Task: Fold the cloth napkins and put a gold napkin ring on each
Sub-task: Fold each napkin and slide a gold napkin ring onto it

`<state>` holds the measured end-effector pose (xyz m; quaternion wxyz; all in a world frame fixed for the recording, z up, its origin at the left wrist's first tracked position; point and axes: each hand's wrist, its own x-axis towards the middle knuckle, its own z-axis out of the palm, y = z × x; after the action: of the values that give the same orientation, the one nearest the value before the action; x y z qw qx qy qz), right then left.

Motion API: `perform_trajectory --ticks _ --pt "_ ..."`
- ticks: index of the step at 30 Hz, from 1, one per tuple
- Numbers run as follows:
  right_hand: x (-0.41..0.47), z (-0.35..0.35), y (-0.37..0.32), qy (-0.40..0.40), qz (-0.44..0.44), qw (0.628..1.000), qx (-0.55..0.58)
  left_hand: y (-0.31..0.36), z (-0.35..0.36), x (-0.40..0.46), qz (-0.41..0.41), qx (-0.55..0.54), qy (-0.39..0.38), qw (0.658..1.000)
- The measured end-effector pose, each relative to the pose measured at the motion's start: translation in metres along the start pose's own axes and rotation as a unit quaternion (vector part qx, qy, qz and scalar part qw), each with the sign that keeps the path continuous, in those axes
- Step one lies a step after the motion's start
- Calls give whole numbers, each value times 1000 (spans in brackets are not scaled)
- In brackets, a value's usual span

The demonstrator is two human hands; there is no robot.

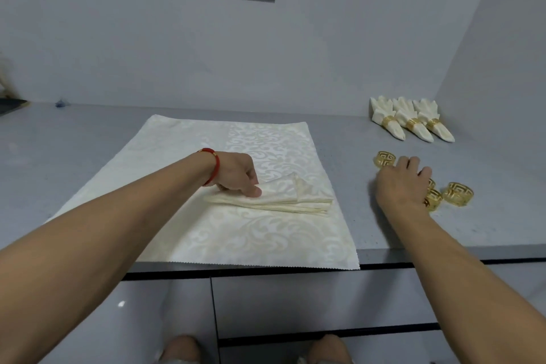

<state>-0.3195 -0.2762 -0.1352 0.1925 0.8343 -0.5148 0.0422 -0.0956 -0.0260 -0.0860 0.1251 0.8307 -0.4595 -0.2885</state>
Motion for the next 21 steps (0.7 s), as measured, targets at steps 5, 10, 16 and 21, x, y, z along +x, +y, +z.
perform_trajectory --ticks 5,10,16,21 --pt "-12 -3 -21 111 -60 964 234 -19 -1 -18 -1 -314 -39 949" --pt "-70 -54 -58 -29 -34 722 691 -38 14 -26 7 -630 24 776" --pt "-144 -76 -109 -189 -59 571 797 -42 32 -24 68 -844 127 517" --pt "-164 -80 -131 -182 -97 588 782 -48 41 -36 90 -848 150 501"
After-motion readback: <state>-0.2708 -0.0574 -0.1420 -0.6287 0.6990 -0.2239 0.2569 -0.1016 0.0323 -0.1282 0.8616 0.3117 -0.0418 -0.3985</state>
